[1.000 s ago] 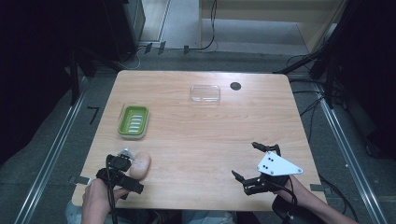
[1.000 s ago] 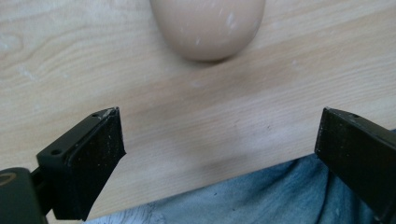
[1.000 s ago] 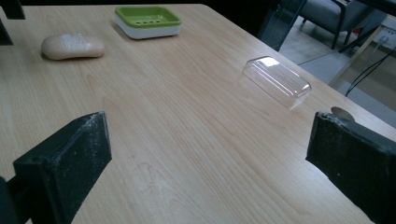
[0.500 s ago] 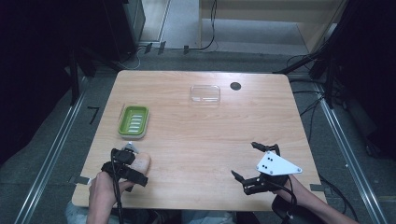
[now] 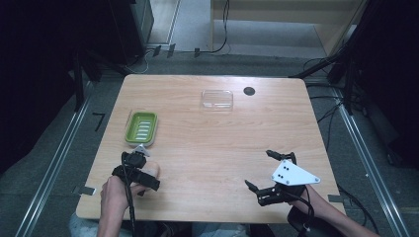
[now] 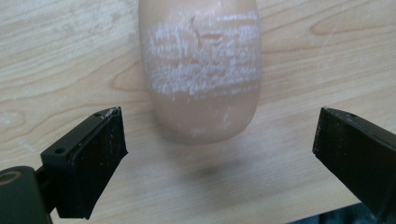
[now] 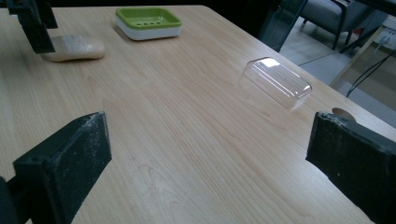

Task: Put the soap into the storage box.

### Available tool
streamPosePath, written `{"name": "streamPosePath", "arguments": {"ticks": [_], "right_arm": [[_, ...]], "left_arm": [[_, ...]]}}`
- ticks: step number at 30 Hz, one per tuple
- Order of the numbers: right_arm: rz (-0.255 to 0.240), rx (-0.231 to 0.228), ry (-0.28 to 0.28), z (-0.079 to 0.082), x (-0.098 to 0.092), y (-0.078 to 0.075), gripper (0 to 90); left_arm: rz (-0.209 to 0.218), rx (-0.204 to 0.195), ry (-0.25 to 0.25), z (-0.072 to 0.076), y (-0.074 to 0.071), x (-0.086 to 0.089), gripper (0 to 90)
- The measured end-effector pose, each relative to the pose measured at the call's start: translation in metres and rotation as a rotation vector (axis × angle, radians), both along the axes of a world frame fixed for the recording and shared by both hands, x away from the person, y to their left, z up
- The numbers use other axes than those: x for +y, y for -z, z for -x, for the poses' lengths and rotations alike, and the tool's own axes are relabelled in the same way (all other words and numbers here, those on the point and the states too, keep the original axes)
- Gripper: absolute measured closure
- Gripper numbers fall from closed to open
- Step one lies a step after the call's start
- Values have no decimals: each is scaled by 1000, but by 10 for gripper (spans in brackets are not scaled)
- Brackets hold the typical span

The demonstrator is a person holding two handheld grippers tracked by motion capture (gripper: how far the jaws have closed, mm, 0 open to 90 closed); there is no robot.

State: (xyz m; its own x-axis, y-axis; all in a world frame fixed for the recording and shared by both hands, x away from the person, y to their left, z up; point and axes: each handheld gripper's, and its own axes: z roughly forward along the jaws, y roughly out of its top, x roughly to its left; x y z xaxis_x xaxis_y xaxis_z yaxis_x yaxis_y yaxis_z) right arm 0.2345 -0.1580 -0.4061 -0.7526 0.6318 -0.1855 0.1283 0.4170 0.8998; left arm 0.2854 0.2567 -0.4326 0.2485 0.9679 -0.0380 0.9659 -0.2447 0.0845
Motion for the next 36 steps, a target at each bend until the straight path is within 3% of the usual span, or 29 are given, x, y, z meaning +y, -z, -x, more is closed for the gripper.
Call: {"name": "streamPosePath", "arguments": {"ticks": [7, 27, 36], "right_arm": [[-1, 2, 1, 0, -1, 0, 0], [-3, -2, 1, 0, -1, 0, 0], [-4, -1, 0, 0, -1, 0, 0]], "left_arm": [[-6, 15, -2, -8, 5, -2, 30], [-10, 8, -17, -32, 13, -3, 45], [-14, 6, -35, -35, 17, -2, 135]]}}
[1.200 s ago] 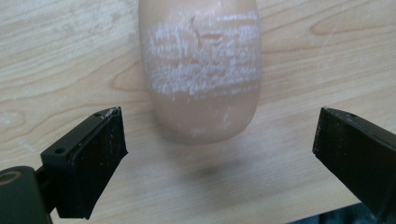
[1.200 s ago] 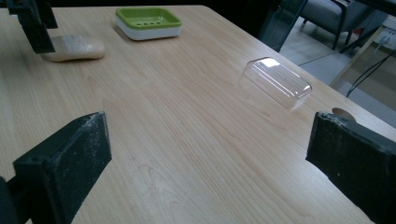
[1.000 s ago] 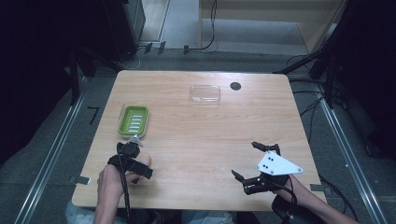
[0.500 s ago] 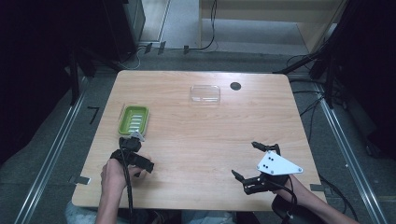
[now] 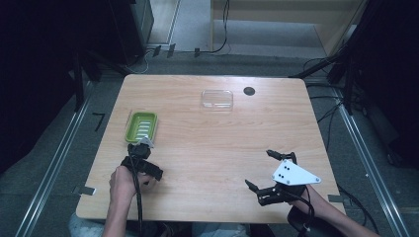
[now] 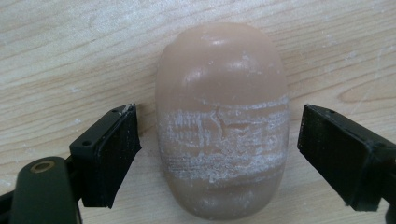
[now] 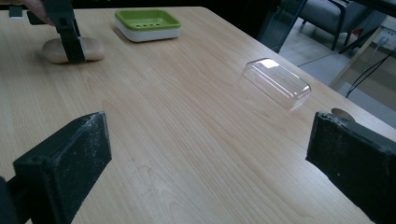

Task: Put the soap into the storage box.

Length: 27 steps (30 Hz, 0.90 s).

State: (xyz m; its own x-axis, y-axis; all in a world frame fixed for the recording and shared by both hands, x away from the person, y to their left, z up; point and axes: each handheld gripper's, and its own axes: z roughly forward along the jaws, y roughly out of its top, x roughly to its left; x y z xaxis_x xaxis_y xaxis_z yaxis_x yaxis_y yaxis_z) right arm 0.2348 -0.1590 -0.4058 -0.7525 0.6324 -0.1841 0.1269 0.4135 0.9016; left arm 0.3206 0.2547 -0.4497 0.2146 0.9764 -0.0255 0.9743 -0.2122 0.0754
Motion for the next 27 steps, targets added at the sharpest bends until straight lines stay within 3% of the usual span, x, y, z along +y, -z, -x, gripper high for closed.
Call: {"name": "streamPosePath", "arguments": {"ticks": [20, 27], "right_arm": [[0, 0, 0, 0, 0, 0, 0], [0, 1, 1, 0, 0, 0, 0]], "left_arm": [[-6, -11, 5, 3, 0, 0, 314], [-12, -16, 12, 3, 0, 0, 330]]}}
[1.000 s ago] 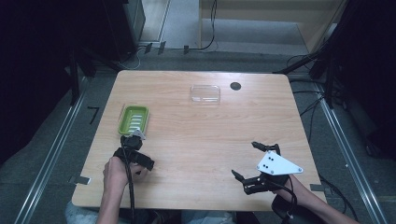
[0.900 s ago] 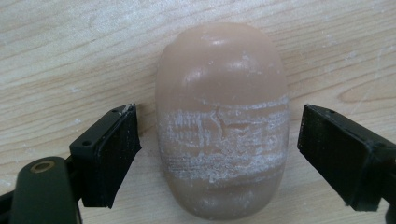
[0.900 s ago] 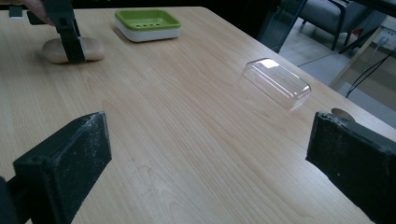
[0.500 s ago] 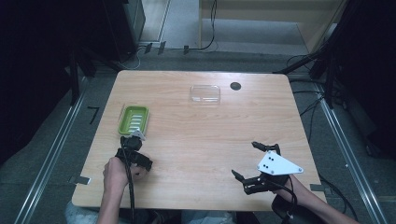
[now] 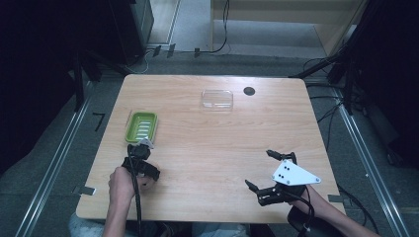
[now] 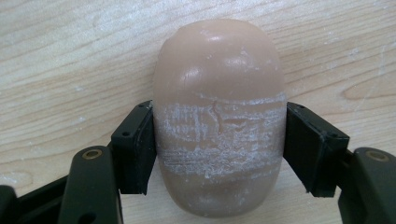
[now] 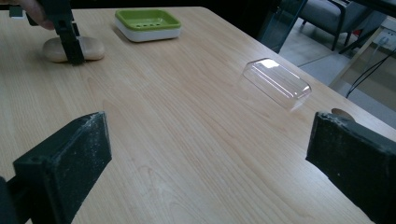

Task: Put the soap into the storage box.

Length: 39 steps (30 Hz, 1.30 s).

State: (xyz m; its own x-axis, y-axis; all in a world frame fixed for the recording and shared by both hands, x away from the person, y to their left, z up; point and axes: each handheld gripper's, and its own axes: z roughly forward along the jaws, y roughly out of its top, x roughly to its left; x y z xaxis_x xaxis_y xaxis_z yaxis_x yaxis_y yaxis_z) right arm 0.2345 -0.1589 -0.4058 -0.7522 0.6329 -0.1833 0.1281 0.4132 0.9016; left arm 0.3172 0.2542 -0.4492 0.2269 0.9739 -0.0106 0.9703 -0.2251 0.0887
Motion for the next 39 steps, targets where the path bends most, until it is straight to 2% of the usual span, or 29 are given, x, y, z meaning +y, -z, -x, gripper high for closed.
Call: {"name": "streamPosePath", "arguments": {"ticks": [10, 26, 39], "right_arm": [[-1, -1, 0, 0, 0, 0, 0], [1, -2, -5, -1, 0, 0, 0], [-1, 0, -4, -1, 1, 0, 0]], "left_arm": [[0, -29, 9, 1, -3, 1, 334], [-2, -22, 36, 3, -11, 4, 334], [3, -46, 34, 2, -27, 10, 335]]}}
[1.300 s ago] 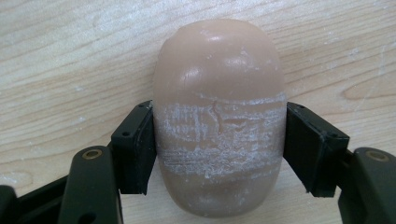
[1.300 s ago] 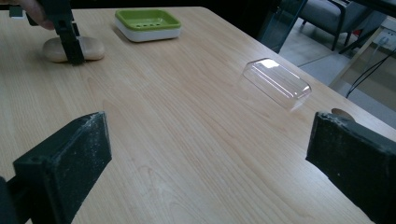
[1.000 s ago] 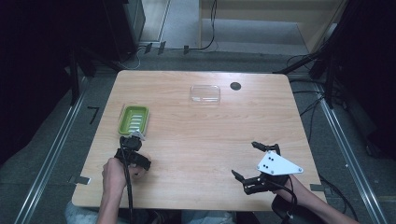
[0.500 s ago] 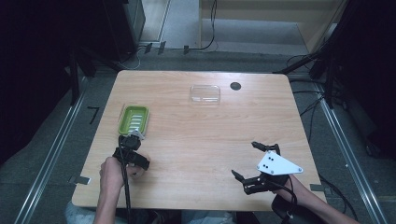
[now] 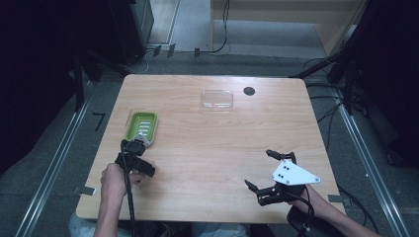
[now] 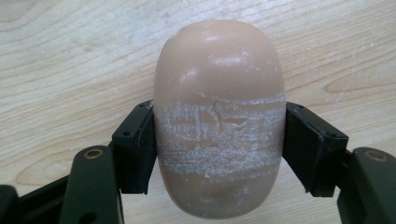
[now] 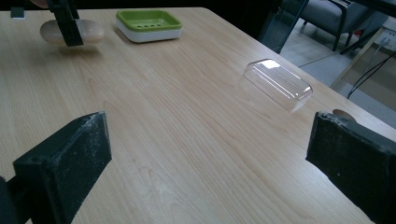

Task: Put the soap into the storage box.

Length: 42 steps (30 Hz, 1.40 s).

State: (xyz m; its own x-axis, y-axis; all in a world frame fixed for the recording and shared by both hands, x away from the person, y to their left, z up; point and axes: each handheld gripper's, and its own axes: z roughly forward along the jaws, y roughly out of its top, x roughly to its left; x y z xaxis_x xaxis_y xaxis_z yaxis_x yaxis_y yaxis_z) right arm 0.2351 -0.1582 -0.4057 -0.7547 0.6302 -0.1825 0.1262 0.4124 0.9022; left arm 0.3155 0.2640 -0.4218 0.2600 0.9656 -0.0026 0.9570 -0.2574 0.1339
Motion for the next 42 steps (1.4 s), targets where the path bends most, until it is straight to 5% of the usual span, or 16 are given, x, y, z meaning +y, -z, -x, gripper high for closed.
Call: {"name": "streamPosePath", "arguments": {"ticks": [42], "right_arm": [[2, 4, 0, 0, 1, 0, 0]], "left_arm": [[11, -12, -13, -31, -30, 16, 336]]}}
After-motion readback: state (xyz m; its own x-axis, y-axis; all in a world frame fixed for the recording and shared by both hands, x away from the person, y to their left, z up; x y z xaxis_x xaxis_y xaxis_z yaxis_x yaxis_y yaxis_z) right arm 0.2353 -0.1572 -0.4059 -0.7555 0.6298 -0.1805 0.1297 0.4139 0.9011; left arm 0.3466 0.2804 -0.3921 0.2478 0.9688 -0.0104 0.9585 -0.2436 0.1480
